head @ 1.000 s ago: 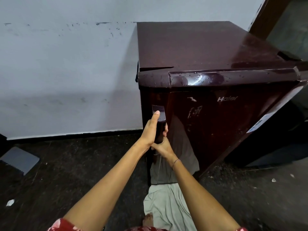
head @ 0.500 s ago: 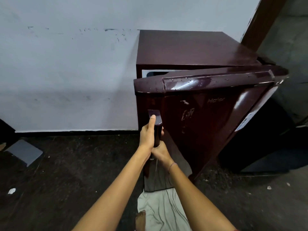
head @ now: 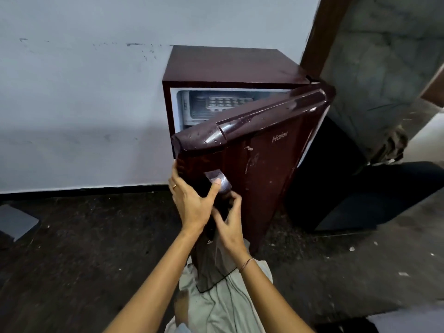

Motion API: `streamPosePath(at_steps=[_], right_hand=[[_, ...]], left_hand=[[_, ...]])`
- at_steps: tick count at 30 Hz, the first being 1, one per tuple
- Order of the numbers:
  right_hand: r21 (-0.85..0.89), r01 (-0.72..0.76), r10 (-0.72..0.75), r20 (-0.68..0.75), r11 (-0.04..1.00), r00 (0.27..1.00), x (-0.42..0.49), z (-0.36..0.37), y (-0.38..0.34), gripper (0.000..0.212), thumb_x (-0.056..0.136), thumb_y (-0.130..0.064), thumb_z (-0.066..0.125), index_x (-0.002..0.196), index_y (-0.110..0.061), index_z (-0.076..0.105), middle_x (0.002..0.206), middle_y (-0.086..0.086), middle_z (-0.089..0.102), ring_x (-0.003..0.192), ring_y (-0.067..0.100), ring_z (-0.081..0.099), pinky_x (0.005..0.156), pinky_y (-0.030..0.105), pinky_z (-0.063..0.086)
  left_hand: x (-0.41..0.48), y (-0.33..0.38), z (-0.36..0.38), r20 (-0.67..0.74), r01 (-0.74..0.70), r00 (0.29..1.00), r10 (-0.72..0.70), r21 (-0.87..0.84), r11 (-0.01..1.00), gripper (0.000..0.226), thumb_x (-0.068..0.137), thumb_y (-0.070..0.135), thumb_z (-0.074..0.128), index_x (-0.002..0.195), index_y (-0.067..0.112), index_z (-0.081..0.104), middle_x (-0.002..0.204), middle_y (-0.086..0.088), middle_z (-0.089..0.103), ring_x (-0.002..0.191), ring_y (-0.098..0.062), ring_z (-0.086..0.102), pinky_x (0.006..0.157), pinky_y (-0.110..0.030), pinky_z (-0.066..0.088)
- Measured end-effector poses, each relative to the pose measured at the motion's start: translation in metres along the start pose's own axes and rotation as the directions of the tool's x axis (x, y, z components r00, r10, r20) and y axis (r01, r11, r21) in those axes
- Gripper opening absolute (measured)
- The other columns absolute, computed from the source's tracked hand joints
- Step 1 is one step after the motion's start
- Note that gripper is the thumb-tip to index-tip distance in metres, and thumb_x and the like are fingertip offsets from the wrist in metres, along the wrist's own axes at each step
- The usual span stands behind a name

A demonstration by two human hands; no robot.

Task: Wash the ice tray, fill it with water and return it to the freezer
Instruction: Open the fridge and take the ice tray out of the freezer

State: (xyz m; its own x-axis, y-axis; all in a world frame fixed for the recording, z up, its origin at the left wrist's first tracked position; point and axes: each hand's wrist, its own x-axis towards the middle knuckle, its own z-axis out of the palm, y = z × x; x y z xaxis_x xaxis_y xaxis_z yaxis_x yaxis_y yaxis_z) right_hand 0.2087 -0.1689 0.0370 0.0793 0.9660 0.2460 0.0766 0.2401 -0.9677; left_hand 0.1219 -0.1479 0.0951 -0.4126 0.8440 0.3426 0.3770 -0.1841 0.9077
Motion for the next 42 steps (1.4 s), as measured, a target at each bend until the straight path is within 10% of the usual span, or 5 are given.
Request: streamPosePath(at_steps=[5,14,26,34,42], right_hand=[[-0.17,0.308,-0.335,-0.166,0.936,0.928,-0.009,-0.023,-0.067,0.05,0.093,-0.035,0.048,0.133,-0.008,0.037,0.135,0.006,0.038,0.126,0.017,0.04,0.105,0.025,0.034],[-0.623,0.287,-0.539,-0.259,0.727,0.801,-0.035,-0.075,-0.119,0.049,0.095,-0.048,0.035,0.133,-0.02,0.049,0.139,0.008,0.039,0.127,0.023,0.036,0.106,0.04,0.034],[-0.911,-0.236,-0.519,-0.391,0.339,0.76,-0.056,-0.148,-0.174,0.028,0.08,-0.049,0.056,0.091,-0.023,0.058,0.105,0.0,0.054,0.1,0.022,0.054,0.095,0.047,0.039],[-0.909,-0.34,-0.526,-0.417,0.241,0.741,-0.068,-0.205,-0.173,0.034,0.087,-0.017,0.056,0.121,-0.016,0.059,0.11,0.003,0.058,0.1,0.021,0.06,0.093,0.043,0.043],[-0.89,-0.417,-0.608,-0.437,0.186,0.662,-0.066,-0.27,-0.154,0.036,0.092,-0.027,0.047,0.124,-0.015,0.06,0.125,0.002,0.061,0.111,0.024,0.055,0.092,0.038,0.042]], left_hand=[[-0.04,0.011,-0.001,-0.059,-0.052,0.997,0.057,0.08,0.995,0.083,0.077,0.062,0.041,0.146,0.017,0.025,0.133,-0.011,0.04,0.125,-0.024,0.039,0.103,-0.049,0.034],[-0.069,0.036,0.006,-0.053,-0.275,0.961,0.272,-0.062,0.959,0.069,0.096,0.057,0.02,0.098,0.005,0.064,0.09,0.001,0.051,0.087,-0.021,0.053,0.076,-0.041,0.046],[-0.095,0.095,0.064,0.241,-0.588,0.75,0.616,-0.183,0.788,0.047,0.092,0.038,0.044,0.066,0.006,0.067,0.11,-0.007,0.059,0.104,-0.02,0.046,0.083,-0.022,0.037],[-0.104,0.153,0.12,0.435,-0.586,0.516,0.738,-0.449,0.675,0.043,0.092,0.021,0.052,0.132,0.006,0.047,0.145,-0.008,0.041,0.137,-0.019,0.033,0.112,-0.033,0.03],[-0.116,0.174,0.18,0.492,-0.78,0.305,0.816,-0.363,0.51,0.042,0.097,0.022,0.043,0.137,0.01,0.046,0.144,-0.007,0.045,0.139,-0.021,0.031,0.115,-0.035,0.026]])
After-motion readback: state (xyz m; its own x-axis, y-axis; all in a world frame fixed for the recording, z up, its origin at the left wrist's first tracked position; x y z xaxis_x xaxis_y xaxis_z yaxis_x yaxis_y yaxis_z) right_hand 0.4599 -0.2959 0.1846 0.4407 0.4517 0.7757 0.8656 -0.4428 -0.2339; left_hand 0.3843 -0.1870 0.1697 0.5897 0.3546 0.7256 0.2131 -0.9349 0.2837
